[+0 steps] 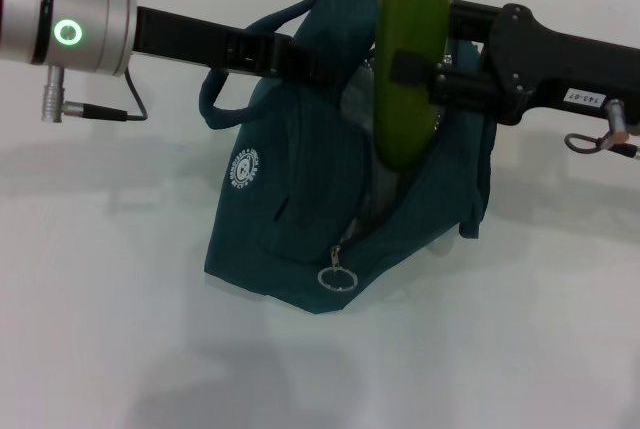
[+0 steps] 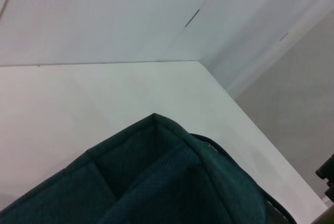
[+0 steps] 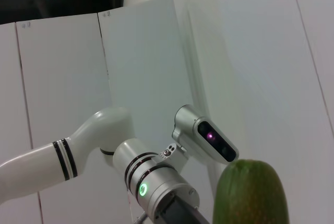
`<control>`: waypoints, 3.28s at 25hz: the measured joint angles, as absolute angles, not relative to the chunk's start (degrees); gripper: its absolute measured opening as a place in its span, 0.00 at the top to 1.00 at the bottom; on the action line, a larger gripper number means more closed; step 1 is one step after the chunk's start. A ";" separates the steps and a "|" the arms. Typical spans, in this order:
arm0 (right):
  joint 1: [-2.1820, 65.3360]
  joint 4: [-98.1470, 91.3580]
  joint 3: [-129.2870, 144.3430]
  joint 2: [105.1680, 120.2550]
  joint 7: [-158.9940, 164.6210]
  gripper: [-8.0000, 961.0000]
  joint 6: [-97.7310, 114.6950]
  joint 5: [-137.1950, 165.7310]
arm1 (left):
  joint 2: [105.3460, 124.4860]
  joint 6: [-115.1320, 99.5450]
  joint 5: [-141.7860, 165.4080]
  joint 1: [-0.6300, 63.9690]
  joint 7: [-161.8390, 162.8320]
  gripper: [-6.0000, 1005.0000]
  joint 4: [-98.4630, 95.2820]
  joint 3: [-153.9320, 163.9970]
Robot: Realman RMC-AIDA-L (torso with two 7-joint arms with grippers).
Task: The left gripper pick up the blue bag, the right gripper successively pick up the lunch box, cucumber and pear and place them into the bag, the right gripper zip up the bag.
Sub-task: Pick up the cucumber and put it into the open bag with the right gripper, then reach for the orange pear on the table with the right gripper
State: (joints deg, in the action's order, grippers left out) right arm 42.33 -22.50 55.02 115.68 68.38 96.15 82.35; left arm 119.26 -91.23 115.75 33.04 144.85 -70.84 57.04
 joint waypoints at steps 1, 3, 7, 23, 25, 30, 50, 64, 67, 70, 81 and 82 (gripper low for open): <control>42.35 -22.57 55.02 115.67 68.47 0.32 96.07 82.35 | 119.26 -91.23 115.75 33.04 144.85 0.93 -70.83 57.04; 42.36 -22.67 55.02 115.66 68.54 0.32 95.88 82.35 | 119.26 -91.23 115.75 33.04 144.85 0.93 -70.83 57.04; 42.39 -22.80 55.02 115.65 68.55 0.32 95.72 82.38 | 119.26 -91.23 115.75 33.04 144.85 0.93 -70.84 57.04; 34.05 -35.55 52.88 114.23 73.46 0.11 85.45 82.13 | 119.27 -91.23 115.71 32.56 144.85 0.93 -70.84 57.04; 32.68 -36.29 50.86 113.51 74.09 0.11 83.37 82.14 | 119.27 -91.23 115.71 32.54 144.85 0.93 -70.84 57.04; 30.79 -35.40 48.44 111.84 73.86 0.11 78.23 82.57 | 119.34 -91.23 115.70 32.87 144.85 0.93 -70.84 57.04; 35.08 -27.39 52.74 115.50 61.85 0.12 63.28 84.69 | 119.12 -89.05 115.00 32.41 144.42 0.93 -68.28 57.04; 38.13 -23.81 52.57 115.90 57.50 0.12 61.17 84.37 | 118.64 -83.94 115.60 32.39 137.96 0.93 -58.10 50.64; 38.88 -22.80 52.61 116.04 56.36 0.12 60.32 83.81 | 118.59 -83.14 115.59 32.28 137.28 0.93 -56.65 49.92; 40.05 -20.89 52.43 116.05 54.91 0.12 59.84 83.54 | 118.45 -82.71 115.58 32.09 137.01 0.93 -55.72 49.67; 42.97 -15.87 52.65 116.11 49.11 0.12 57.70 79.92 | 118.47 -82.36 115.57 32.18 136.96 0.93 -55.45 49.65; 43.07 -15.78 52.65 116.13 48.96 0.12 57.47 79.90 | 118.47 -82.35 115.57 32.24 136.95 0.93 -55.45 49.65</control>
State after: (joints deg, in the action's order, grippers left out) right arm 43.07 -15.78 52.65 116.13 48.96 57.47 79.90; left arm 118.47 -82.35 115.57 32.24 136.95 -55.45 49.65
